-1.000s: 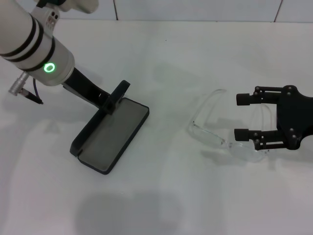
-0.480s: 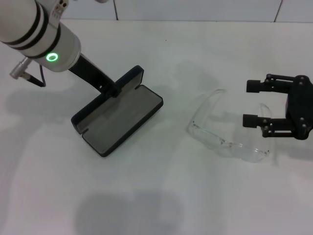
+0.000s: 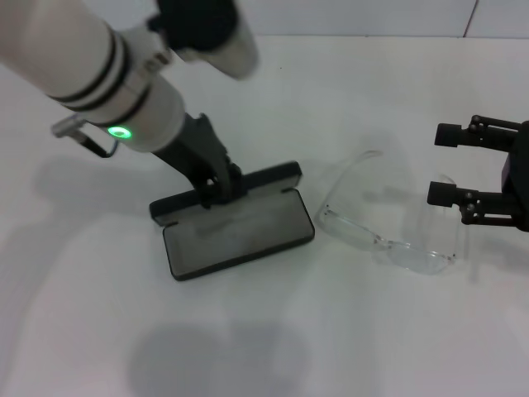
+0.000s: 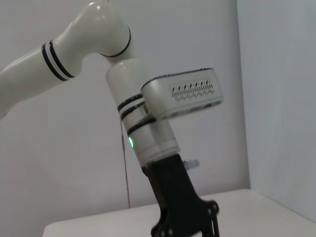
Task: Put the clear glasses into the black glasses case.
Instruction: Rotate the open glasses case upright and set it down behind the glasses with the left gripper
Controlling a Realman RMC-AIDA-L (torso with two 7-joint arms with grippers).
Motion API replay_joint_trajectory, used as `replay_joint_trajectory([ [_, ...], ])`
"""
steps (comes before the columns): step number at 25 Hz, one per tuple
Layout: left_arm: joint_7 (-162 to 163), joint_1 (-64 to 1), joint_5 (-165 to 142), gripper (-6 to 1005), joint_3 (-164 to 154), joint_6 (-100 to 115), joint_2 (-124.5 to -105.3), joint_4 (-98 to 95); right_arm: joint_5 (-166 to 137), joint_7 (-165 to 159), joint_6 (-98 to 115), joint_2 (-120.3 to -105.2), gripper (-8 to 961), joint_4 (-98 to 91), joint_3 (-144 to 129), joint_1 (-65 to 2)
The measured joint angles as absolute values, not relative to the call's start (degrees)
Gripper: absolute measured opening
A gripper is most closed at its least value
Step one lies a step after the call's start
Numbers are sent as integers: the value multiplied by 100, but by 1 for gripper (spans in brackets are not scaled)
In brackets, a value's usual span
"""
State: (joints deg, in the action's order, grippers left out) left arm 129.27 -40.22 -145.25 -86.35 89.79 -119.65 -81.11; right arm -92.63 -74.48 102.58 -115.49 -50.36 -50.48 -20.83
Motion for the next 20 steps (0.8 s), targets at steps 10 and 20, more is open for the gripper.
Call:
replay_joint_trajectory([
  [10,12395,-4111,-14547,205,-9133,8541,-11970,-8350,-9120,-7349,10283,-11558,740,-4778,-5041,-2047],
  [20,12425,-4115,-14921,206,-9498,8430,-11971,-8274,-9060,-7323,10308,-11541,739,-4728,-5035,-1985],
])
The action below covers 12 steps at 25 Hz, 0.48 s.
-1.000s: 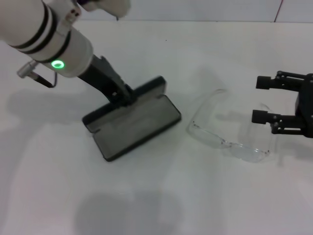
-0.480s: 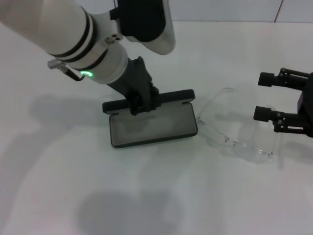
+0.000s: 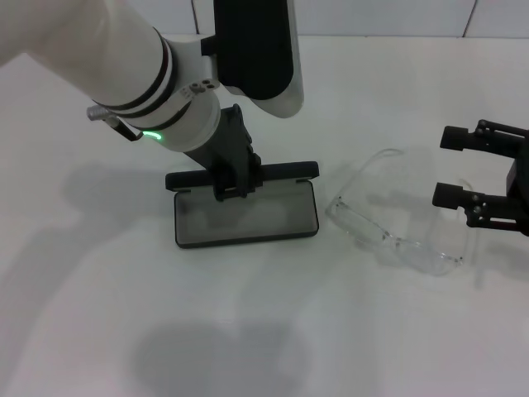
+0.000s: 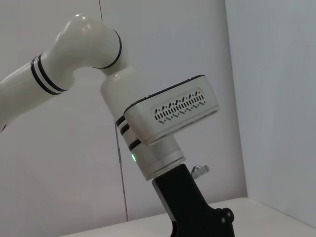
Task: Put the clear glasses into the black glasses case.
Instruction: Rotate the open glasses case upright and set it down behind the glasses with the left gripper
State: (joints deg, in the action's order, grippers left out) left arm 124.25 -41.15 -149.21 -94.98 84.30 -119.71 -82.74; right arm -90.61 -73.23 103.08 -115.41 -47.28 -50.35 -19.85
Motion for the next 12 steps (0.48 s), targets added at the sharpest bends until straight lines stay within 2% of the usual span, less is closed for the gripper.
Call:
replay_joint_trajectory([
  [12,12256,-3995,-14859,206,-9325,8470,-11967,-8416,-8980,-7325,10404,-11522,738,-4728,-4957,-1924],
])
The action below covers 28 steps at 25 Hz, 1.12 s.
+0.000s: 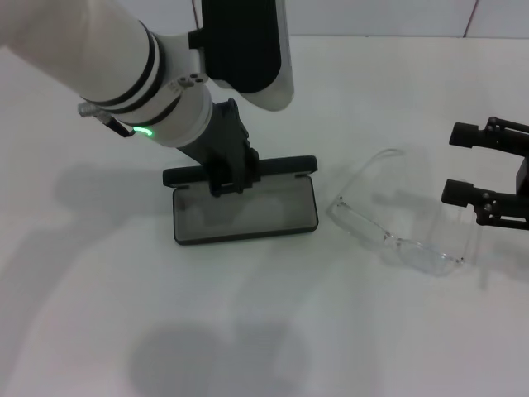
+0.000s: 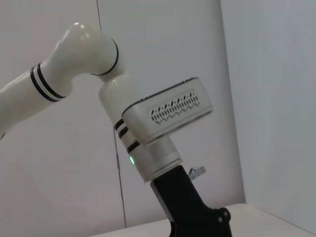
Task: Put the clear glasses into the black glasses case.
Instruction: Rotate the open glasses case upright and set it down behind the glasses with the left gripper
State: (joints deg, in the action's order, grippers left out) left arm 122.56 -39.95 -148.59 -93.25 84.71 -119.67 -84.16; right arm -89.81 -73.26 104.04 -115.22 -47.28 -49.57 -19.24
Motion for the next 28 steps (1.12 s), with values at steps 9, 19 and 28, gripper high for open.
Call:
replay_joint_trajectory([
  [9,12204,-4044,-15132,206,-9489,8398,-11979,-8209,-8973,-7317,10405,-11522,738,-4728,-4957,-1931],
  [19,12455,-4232,-15152,206,-9544,8122,-11987,-7769,-8973,-7318,10410,-11522,737,-4728,-4956,-1951],
  [28,12324,-4260,-15043,208,-9713,7940,-11988,-7777,-8973,-7319,10391,-11522,736,-4729,-4956,-1956],
])
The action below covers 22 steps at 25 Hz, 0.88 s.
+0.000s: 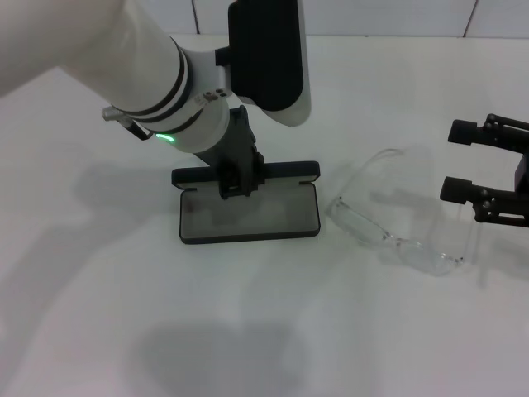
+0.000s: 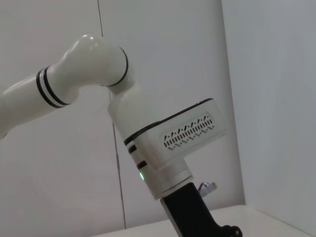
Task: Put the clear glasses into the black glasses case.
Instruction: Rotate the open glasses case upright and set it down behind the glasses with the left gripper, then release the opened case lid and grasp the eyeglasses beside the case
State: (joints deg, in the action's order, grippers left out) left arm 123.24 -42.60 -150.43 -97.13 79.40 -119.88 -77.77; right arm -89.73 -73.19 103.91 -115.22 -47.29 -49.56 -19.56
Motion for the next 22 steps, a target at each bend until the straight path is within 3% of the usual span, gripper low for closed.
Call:
replay_joint_trajectory([
  [11,12215,-4271,-14838,210,-9669,7864,-11989,-7795,-8974,-7316,10408,-11522,735,-4729,-4892,-1960],
  [22,12009,-4074,-14158,291,-9248,8035,-11966,-8230,-8974,-7313,10391,-11522,734,-4729,-4889,-1952],
])
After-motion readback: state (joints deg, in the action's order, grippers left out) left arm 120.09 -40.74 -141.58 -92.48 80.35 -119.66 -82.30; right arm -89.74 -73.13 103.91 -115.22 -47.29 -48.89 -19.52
